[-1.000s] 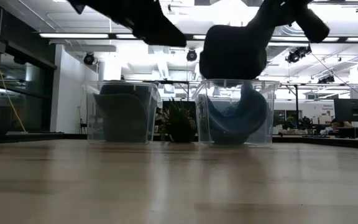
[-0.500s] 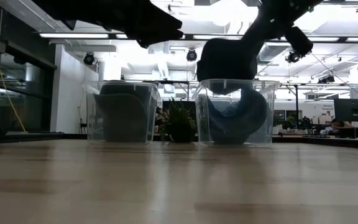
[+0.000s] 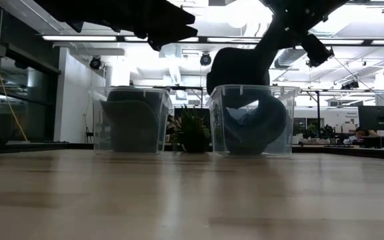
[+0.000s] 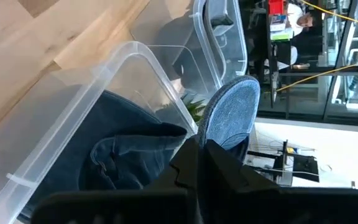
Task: Pick & Place hat
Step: Put the blue cap into the right transparent bin
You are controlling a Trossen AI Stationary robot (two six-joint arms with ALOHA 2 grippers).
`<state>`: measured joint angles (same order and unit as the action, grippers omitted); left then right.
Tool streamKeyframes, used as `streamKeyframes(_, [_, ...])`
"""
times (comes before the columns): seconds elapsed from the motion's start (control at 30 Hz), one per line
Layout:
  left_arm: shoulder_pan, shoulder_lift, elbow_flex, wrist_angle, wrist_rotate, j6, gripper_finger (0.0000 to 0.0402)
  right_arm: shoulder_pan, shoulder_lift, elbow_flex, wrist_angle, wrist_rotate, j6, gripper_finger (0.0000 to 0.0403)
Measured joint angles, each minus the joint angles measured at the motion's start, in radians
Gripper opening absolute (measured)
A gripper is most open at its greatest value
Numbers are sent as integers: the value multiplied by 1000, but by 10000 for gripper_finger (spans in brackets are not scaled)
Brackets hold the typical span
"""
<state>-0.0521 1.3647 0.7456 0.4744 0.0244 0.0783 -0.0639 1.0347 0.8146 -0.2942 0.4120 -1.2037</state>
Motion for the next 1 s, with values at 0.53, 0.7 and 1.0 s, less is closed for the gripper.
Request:
streamKeyframes(0.53, [0, 0, 0, -5, 21, -16, 216, -82, 111, 1, -41, -104, 14, 8])
streamKeyframes(0.7, [0, 0, 0, -6, 19, -24, 216, -82, 172, 2, -54, -107, 16, 5])
streamKeyframes(1.0, [0, 1, 0, -13, 18, -31, 216, -87, 218, 3, -97, -150, 75, 5])
